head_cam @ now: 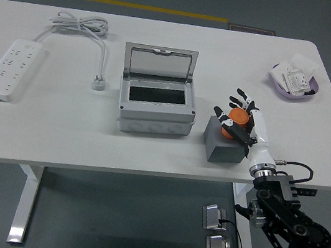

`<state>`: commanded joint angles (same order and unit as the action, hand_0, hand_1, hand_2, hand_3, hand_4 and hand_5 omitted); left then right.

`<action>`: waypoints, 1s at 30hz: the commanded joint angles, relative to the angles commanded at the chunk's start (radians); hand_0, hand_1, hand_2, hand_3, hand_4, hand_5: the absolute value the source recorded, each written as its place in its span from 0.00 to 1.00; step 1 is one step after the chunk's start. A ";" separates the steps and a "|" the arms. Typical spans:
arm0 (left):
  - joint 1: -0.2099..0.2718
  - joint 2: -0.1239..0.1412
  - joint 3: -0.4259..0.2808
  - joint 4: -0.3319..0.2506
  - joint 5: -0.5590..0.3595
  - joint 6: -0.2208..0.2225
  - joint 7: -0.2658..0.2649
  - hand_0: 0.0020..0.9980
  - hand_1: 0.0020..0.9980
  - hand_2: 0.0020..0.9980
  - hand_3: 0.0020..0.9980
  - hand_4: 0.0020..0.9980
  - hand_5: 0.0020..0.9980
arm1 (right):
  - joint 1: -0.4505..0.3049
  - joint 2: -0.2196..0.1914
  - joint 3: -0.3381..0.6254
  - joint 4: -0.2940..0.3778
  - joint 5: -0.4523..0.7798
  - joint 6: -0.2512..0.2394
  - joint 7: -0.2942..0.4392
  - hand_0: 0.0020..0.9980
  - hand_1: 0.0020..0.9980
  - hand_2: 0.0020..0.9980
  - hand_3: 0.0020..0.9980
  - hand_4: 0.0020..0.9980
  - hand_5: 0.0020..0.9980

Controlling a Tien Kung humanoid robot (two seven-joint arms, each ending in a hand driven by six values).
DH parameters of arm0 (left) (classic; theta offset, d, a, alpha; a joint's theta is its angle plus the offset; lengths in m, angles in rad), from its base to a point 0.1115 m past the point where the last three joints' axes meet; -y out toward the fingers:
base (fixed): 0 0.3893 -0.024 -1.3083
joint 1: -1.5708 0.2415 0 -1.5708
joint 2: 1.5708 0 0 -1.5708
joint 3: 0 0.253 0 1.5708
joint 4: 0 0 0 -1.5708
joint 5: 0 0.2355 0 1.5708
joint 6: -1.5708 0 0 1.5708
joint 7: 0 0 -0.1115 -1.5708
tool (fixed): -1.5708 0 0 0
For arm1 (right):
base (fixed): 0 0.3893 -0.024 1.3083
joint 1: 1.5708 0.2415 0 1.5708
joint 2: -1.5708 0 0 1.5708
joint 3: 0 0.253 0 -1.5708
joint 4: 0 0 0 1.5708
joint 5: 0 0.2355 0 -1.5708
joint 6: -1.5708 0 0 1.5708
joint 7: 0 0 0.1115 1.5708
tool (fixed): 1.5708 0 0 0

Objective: Fetch the battery,place it into the box,close the lid of the box

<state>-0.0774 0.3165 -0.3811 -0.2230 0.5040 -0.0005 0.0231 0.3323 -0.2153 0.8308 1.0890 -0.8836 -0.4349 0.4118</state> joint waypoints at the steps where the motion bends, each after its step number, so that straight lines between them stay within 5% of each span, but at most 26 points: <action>1: 0.000 0.000 0.000 0.000 0.000 0.000 0.000 0.61 0.69 0.62 0.64 0.71 0.15 | 0.000 0.000 0.000 0.000 0.000 0.000 -0.001 0.82 0.82 0.81 0.90 0.44 0.01; 5: 0.000 0.000 -0.001 0.000 0.002 0.000 0.000 0.61 0.69 0.62 0.64 0.71 0.15 | 0.000 -0.001 -0.001 0.000 0.000 0.001 -0.003 0.82 0.82 0.81 0.90 0.44 0.01; 6: -0.001 0.000 -0.001 0.000 0.002 0.000 0.000 0.61 0.69 0.62 0.64 0.71 0.15 | 0.000 -0.001 -0.002 0.000 0.000 0.000 -0.003 0.84 0.83 0.83 0.92 0.58 0.00; 23: -0.002 0.003 -0.007 -0.001 0.008 0.001 -0.004 0.61 0.69 0.62 0.64 0.71 0.15 | 0.000 -0.003 -0.007 0.009 0.007 -0.022 0.007 0.81 0.80 0.80 0.88 0.59 0.00; 24: -0.002 0.003 -0.006 -0.001 0.008 0.000 -0.004 0.61 0.69 0.62 0.64 0.71 0.14 | 0.000 -0.002 -0.007 0.010 0.007 -0.023 0.007 0.71 0.70 0.69 0.76 0.57 0.00; 29: -0.002 0.004 -0.008 -0.001 0.009 0.000 -0.004 0.61 0.69 0.62 0.64 0.71 0.14 | 0.001 -0.002 -0.011 0.010 0.008 -0.026 0.000 0.71 0.70 0.69 0.76 0.57 0.00; 30: -0.003 0.004 -0.008 -0.001 0.009 0.000 -0.004 0.61 0.69 0.62 0.64 0.71 0.13 | 0.001 -0.002 -0.011 0.009 0.009 -0.025 -0.002 0.55 0.54 0.50 0.54 0.45 0.05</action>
<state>-0.0800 0.3203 -0.3894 -0.2245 0.5135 -0.0002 0.0190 0.3333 -0.2178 0.8196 1.0979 -0.8747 -0.4598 0.4097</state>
